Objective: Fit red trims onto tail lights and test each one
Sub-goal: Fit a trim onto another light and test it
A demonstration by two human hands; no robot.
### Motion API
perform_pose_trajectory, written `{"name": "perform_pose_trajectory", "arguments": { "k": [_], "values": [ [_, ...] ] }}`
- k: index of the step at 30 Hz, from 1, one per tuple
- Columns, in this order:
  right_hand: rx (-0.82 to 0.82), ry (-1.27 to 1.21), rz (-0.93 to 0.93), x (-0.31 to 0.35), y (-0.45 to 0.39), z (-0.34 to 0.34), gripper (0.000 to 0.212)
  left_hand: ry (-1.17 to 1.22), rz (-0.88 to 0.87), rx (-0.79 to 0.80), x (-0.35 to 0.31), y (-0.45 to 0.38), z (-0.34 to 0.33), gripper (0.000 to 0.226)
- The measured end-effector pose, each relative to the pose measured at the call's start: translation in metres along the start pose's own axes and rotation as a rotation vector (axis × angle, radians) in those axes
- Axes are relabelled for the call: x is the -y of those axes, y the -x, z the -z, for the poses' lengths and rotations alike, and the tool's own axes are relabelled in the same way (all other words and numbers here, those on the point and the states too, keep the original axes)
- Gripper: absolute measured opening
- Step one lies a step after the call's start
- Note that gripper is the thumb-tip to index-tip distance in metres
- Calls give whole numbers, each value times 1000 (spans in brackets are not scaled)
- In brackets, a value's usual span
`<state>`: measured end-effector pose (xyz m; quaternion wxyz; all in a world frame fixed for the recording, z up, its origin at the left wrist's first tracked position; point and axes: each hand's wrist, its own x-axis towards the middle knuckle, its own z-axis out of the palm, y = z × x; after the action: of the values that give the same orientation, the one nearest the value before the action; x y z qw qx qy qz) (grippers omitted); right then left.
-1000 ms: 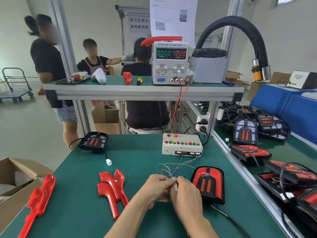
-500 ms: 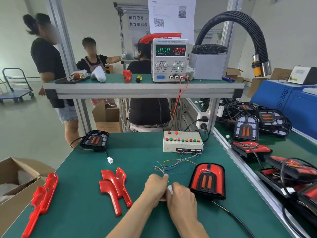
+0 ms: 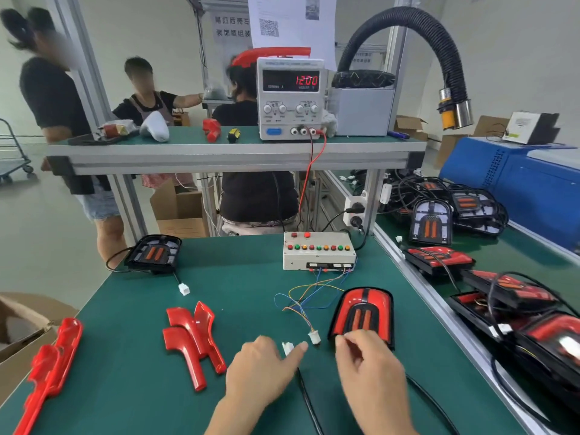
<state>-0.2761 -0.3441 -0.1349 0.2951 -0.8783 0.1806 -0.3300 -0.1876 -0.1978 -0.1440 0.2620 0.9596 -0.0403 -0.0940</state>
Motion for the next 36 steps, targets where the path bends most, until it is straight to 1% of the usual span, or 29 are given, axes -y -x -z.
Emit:
{"name": "perform_pose_trajectory", "arguments": {
  "k": [1, 2, 3, 5, 6, 7, 9, 11, 12, 14, 16, 18, 20, 23, 25, 27, 29, 31, 33, 35, 36],
  "values": [
    [-154, -15, -63, -11, -6, 11, 8, -71, -11, 37, -2, 5, -2, 69],
    [-205, -26, -166, -22, -15, 22, 11, -143, -30, 63, -6, 9, -5, 68],
    [-163, -14, -303, -34, -25, 30, 24, -205, -51, 80, -10, 12, -8, 63],
    [55, 40, -559, -56, -44, 38, 54, -256, -94, 102, -18, 19, -12, 43],
    [152, -20, -656, -62, -51, 38, 60, -248, -111, 108, -22, 21, -13, 30],
    [220, -153, -736, -64, -57, 34, 61, -235, -122, 107, -26, 23, -14, 19],
    [323, -410, -833, -68, -65, 26, 51, -216, -138, 84, -31, 26, -15, 11],
    [383, -504, -813, -71, -69, 21, 36, -208, -183, 26, -33, 27, -12, 8],
    [383, -525, -790, -72, -70, 21, 31, -212, -215, -8, -33, 26, -9, 8],
    [355, -570, -756, -74, -71, 27, 26, -231, -295, -87, -33, 19, 4, 17],
    [316, -637, -698, -74, -69, 40, 24, -256, -357, -178, -33, 3, 23, 26],
    [270, -714, -602, -73, -70, 59, 21, -308, -398, -228, -38, -19, 46, 33],
    [271, -733, -443, -69, -71, 82, 24, -345, -468, -245, -47, -41, 70, 42],
    [332, -661, -140, -52, -74, 114, 36, -400, -641, -207, -69, -69, 106, 48],
    [434, -576, 76, -37, -71, 126, 47, -359, -723, -95, -85, -79, 124, 47],
    [546, -335, 280, -19, -65, 125, 46, -274, -787, 48, -100, -82, 133, 44],
    [516, -7, 569, -12, -59, 109, 37, -310, -839, 168, -114, -76, 129, 46],
    [490, 249, 794, -2, -53, 92, 38, -413, -871, 272, -127, -66, 117, 52],
    [455, 349, 866, 4, -52, 79, 39, -484, -888, 358, -138, -56, 105, 56],
    [454, 328, 818, 1, -54, 73, 37, -516, -892, 438, -146, -48, 99, 55],
    [465, 265, 756, -4, -54, 72, 36, -520, -883, 471, -149, -45, 97, 53]
  ]
}}
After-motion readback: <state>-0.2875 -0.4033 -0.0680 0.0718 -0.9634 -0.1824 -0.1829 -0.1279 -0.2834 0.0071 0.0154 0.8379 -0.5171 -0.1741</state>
